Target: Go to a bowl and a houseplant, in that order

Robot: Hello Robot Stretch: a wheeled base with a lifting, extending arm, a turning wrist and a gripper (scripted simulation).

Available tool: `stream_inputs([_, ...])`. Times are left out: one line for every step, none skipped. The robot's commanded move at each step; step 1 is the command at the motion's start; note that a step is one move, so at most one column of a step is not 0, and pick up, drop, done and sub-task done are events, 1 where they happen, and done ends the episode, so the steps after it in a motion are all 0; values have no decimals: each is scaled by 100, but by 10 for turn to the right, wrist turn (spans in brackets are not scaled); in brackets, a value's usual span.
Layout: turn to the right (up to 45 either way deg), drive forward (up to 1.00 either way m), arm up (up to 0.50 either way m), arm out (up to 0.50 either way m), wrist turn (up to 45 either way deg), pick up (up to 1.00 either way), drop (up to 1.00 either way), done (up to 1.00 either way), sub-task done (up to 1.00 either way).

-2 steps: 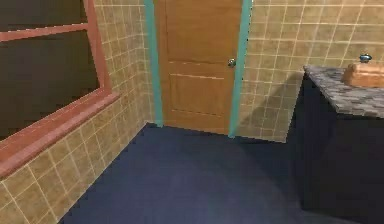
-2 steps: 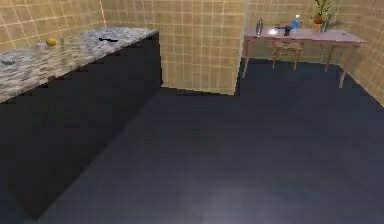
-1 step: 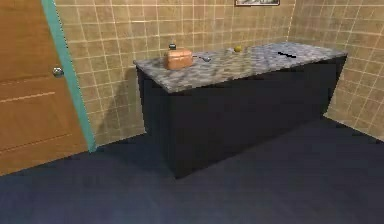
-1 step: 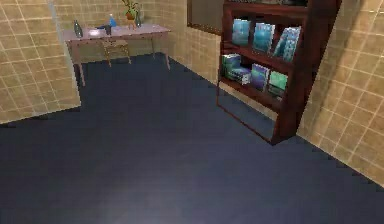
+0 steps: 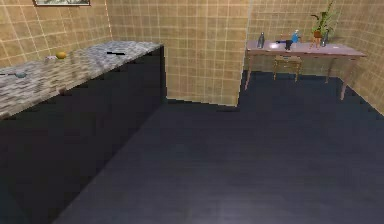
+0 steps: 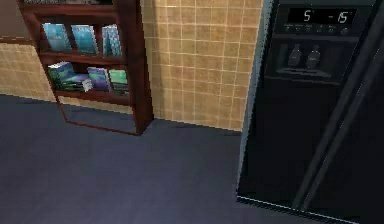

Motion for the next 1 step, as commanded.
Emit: stream_inputs([210,0,0,0,0,0,0,0,0])
